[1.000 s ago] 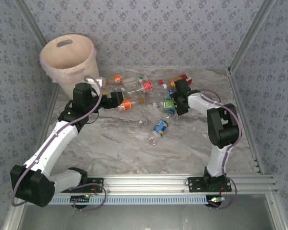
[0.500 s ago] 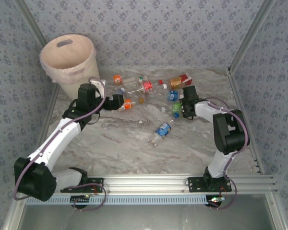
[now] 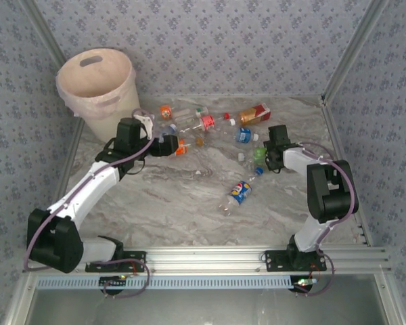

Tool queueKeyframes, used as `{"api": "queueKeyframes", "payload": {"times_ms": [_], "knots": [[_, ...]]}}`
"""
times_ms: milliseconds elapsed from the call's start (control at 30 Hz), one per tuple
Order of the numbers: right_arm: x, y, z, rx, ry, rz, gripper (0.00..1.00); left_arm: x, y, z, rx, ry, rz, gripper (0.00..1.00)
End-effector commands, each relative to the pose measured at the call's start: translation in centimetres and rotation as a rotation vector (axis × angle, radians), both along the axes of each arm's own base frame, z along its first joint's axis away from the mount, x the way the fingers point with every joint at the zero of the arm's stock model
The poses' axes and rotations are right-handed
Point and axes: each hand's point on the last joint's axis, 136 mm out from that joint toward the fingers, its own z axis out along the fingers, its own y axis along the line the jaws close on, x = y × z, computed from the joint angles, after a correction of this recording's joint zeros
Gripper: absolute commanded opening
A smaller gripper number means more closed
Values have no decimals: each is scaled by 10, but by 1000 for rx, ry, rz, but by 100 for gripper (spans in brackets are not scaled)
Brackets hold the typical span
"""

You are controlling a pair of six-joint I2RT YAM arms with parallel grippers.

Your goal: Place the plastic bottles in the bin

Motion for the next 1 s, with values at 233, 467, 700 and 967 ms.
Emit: {"api": "queueKeyframes", "payload": {"times_ms": [233,467,700,967], "knots": [[14,-11,26,-76,-159,42,55,3,-38,-9,50,0,-120,98],[20,-23,90,-223,-343,97,49,6,-37,-11,56,-4,-107,98],[8,-12,141,-381,-481,284,46,1,-47,-8,23,-19,-168,98],[1,57,182,-463,-637,589,46,-10,-89,15,-65,-94,-368,98]]}}
